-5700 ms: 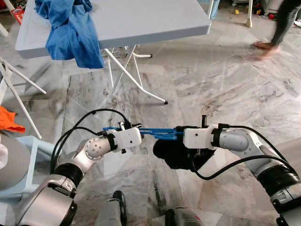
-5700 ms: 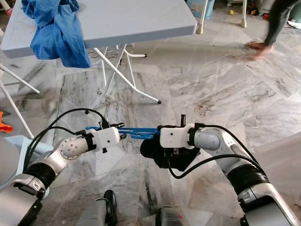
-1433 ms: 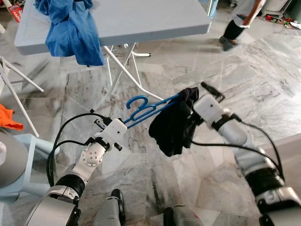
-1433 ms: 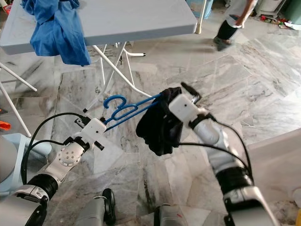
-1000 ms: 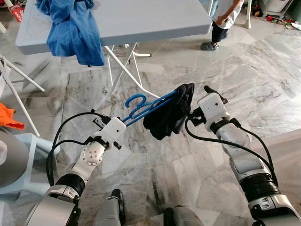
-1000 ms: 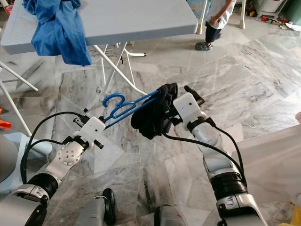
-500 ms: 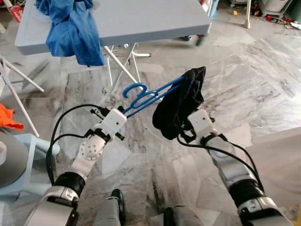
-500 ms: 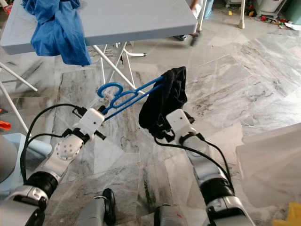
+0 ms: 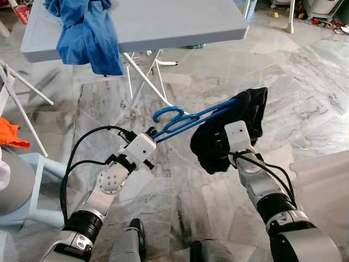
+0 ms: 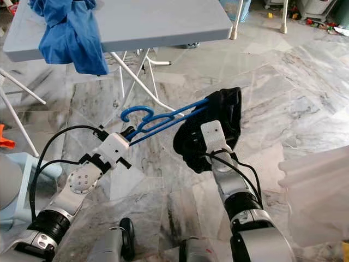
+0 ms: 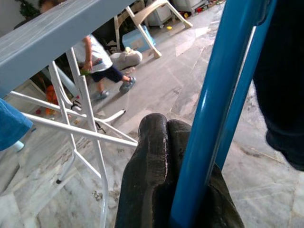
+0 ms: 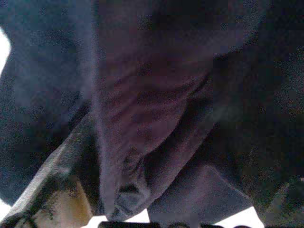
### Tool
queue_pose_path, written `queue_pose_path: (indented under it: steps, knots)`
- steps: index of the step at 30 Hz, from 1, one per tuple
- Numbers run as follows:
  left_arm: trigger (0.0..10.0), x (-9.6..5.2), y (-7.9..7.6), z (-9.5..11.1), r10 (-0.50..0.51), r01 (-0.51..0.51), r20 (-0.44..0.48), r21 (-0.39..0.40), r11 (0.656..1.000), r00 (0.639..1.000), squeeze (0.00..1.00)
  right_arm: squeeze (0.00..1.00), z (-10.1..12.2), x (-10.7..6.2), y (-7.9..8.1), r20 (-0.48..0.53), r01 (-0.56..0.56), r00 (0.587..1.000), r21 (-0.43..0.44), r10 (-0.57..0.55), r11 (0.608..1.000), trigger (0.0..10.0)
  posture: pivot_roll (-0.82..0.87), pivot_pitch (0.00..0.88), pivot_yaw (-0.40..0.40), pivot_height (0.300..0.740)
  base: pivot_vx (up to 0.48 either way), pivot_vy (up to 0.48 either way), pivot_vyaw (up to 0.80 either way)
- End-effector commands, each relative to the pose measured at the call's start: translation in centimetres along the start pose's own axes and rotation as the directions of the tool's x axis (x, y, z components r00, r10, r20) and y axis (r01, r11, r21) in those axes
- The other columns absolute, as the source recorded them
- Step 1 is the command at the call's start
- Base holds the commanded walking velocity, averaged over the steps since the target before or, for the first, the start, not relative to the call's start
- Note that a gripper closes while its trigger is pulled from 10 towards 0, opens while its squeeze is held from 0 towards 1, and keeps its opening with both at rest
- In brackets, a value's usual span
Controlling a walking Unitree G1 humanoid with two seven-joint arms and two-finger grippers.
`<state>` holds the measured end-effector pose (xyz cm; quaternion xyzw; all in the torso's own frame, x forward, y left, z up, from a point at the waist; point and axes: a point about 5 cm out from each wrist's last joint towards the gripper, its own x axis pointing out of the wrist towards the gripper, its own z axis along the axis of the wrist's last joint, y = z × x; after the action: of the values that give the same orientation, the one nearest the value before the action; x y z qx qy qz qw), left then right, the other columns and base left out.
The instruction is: Hang hanger
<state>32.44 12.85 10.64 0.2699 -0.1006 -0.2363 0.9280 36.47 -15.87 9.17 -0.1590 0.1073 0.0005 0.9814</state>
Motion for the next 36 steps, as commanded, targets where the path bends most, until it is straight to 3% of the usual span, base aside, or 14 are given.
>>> queue_pose_path:
  steps: [1, 13, 36]
  knots:
    - [0.0, -0.1, 0.2, 0.8, 0.025, -0.024, 0.035, -0.020, 1.000, 0.999, 0.00, 0.00, -0.3, 0.1, -0.5, -0.033, 0.052, 0.998, 0.034, -0.050, 0.998, 0.0, -0.03, 0.246, -0.039, 0.740, 0.000, 0.000, 0.00]
    - [0.0, -0.2, -0.7, 1.5, 0.018, -0.016, 0.039, -0.045, 0.999, 0.999, 0.00, 0.00, 0.1, 0.3, -2.0, -0.022, 0.171, 0.985, 0.165, -0.169, 0.971, 0.0, -0.04, 0.248, -0.039, 0.740, 0.000, 0.000, 0.00]
    - [0.0, 0.2, -1.4, 1.9, 0.006, -0.003, 0.041, -0.070, 0.998, 0.999, 0.00, 0.00, -0.3, 0.1, -4.2, -0.008, 0.268, 0.961, 0.254, -0.275, 0.929, 0.0, -0.05, 0.248, -0.036, 0.740, 0.000, 0.000, 0.00]
